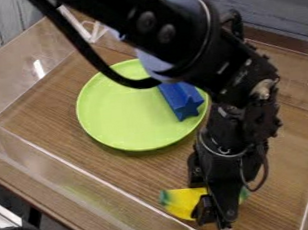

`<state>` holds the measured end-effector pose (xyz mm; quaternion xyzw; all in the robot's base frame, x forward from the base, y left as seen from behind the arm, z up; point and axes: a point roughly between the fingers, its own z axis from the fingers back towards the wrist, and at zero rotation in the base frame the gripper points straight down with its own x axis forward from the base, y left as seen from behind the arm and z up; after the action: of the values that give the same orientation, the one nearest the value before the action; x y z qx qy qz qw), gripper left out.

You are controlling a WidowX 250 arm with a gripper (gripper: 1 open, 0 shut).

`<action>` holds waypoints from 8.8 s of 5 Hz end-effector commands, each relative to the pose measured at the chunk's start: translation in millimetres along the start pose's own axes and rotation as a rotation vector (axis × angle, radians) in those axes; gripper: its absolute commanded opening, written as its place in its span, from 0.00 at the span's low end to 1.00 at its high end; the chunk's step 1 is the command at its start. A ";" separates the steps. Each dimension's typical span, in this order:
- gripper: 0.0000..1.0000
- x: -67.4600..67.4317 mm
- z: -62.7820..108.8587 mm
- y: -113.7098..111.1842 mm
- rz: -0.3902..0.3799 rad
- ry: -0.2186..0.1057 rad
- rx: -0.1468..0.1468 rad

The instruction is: Put the banana in the green plate

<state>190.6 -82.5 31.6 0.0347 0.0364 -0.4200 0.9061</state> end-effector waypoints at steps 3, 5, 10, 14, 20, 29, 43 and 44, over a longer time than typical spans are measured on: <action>0.00 3.7 14.7 10.6 0.006 -0.049 0.037; 0.00 2.5 13.7 12.9 0.007 -0.051 0.040; 0.00 -1.7 19.2 18.2 0.008 -0.041 0.052; 0.00 -4.6 20.0 23.5 0.009 -0.030 0.061; 0.00 -10.1 23.1 29.6 0.001 -0.012 0.071; 0.00 -20.9 23.3 44.2 0.033 -0.012 0.090; 0.00 -47.8 -7.7 72.8 0.114 -0.018 0.153; 0.00 -48.5 -13.1 73.2 0.124 -0.016 0.150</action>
<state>213.9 -0.6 26.7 0.1003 -0.0041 -0.3695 0.9238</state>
